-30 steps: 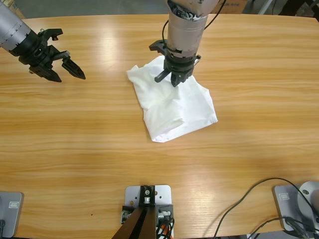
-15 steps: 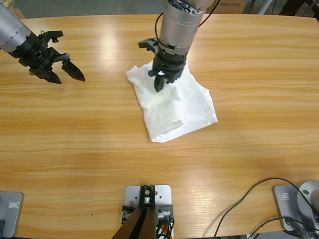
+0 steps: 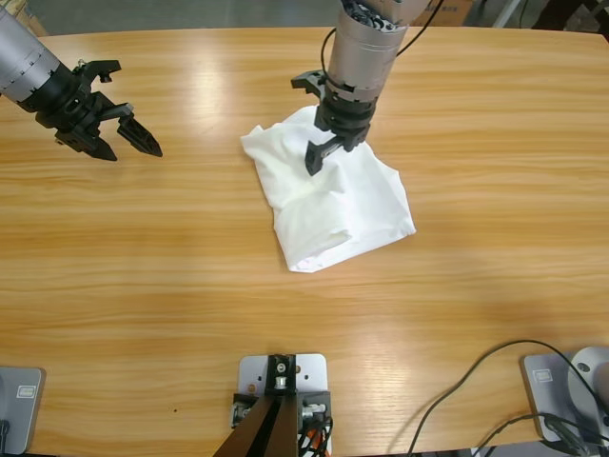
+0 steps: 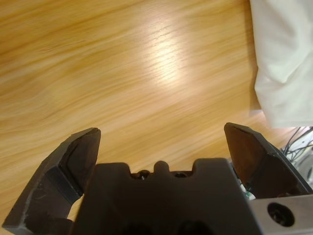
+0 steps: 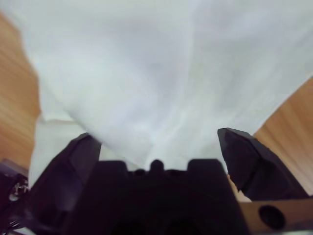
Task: Fold clothes
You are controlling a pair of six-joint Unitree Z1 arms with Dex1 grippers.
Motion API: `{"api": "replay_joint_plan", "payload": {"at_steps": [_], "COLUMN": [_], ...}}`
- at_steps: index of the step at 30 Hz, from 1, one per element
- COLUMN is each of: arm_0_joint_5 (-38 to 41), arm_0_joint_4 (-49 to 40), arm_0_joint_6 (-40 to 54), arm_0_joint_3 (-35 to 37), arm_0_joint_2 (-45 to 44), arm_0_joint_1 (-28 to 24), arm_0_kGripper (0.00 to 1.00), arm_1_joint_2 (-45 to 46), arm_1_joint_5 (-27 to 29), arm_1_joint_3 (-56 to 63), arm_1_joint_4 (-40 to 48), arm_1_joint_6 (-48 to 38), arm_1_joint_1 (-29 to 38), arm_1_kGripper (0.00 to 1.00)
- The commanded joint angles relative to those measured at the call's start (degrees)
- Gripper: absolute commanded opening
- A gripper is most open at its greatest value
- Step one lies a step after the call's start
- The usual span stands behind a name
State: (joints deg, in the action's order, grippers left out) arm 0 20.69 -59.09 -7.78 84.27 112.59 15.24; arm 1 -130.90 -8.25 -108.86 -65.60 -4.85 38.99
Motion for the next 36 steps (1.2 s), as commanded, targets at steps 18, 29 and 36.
{"api": "replay_joint_plan", "payload": {"at_steps": [18,29,36], "arm_0_joint_5": [-1.0,-1.0,-0.9], "arm_0_joint_4": [2.1,3.0,3.3], "arm_0_joint_6": [1.0,1.0,0.8], "arm_0_joint_3": [-4.6,-6.3,-6.7], "arm_0_joint_2": [-0.4,-1.3,-1.3], "arm_0_joint_1": [0.4,0.7,1.4], "arm_0_kGripper": [0.996,0.996,0.996], "arm_1_joint_2": [-1.1,1.4,4.6], "arm_1_joint_5": [-3.5,4.2,4.0], "arm_1_joint_3": [6.0,5.4,0.6], "arm_1_joint_4": [4.6,3.1,-1.6], "arm_1_joint_6": [-1.3,-2.0,-0.7], "arm_1_joint_1": [2.9,2.9,2.9], "arm_1_kGripper": [0.553,0.0,0.0]}}
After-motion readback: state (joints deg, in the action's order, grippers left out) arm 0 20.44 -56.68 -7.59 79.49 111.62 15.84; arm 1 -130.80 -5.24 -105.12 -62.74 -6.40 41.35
